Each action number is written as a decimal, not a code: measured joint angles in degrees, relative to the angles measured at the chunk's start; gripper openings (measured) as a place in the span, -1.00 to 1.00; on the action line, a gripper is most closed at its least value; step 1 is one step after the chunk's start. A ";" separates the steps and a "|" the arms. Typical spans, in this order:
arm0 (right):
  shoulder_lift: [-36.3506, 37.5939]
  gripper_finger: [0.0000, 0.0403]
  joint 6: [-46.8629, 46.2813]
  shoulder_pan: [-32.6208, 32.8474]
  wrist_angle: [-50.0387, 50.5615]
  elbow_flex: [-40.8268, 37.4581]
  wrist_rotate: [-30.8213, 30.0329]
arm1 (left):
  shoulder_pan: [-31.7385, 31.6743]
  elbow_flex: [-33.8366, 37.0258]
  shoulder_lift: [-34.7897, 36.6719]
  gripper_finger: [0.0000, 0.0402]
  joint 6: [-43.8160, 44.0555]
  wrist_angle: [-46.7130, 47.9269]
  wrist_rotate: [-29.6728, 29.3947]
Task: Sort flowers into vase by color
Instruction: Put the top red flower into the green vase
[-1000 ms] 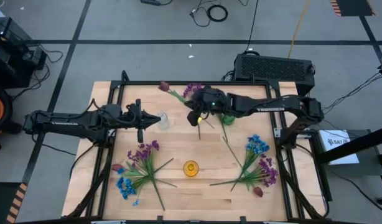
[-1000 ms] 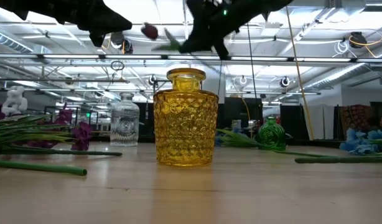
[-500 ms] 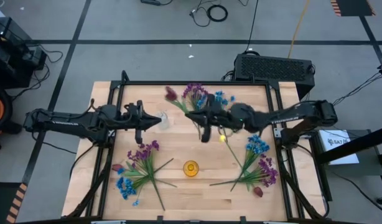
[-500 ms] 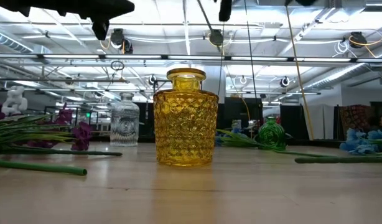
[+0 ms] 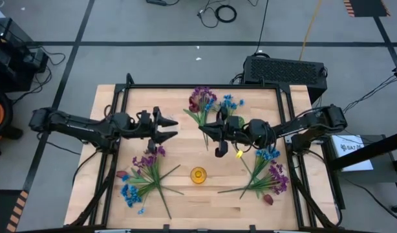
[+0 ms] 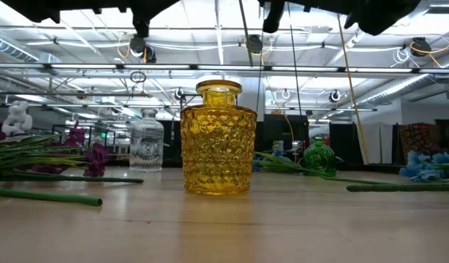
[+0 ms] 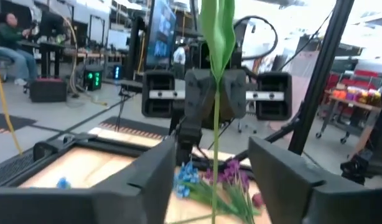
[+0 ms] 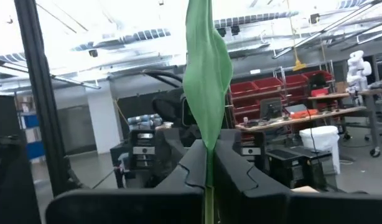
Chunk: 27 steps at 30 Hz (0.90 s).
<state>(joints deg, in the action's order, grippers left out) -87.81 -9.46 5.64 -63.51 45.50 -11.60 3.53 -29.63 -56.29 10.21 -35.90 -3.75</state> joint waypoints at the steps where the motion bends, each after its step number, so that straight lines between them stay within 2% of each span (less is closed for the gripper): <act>1: 0.00 -0.98 -0.16 0.16 -0.07 0.00 -0.04 | 0.00 -0.02 -0.80 0.17 0.02 -1.04 0.00; 7: 0.04 -0.98 -0.13 0.57 2.78 0.04 0.00 | -0.04 -0.53 -4.67 0.34 2.46 -7.50 -0.17; 12: 0.04 -0.98 -0.35 0.62 4.39 0.51 -0.09 | -0.03 -1.95 -6.67 0.34 2.91 -7.50 0.32; 19: -0.79 -0.98 2.30 2.12 15.17 6.13 -0.38 | -0.01 -4.96 -9.45 0.34 3.00 -7.50 5.32; 27: -3.77 -0.98 4.13 2.72 15.32 9.39 -0.41 | -0.02 -6.41 -10.80 0.34 2.47 -7.57 5.44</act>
<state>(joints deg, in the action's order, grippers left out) -91.58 -5.32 8.36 -48.19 54.88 -12.01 3.51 -36.04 -67.09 12.69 -43.47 1.69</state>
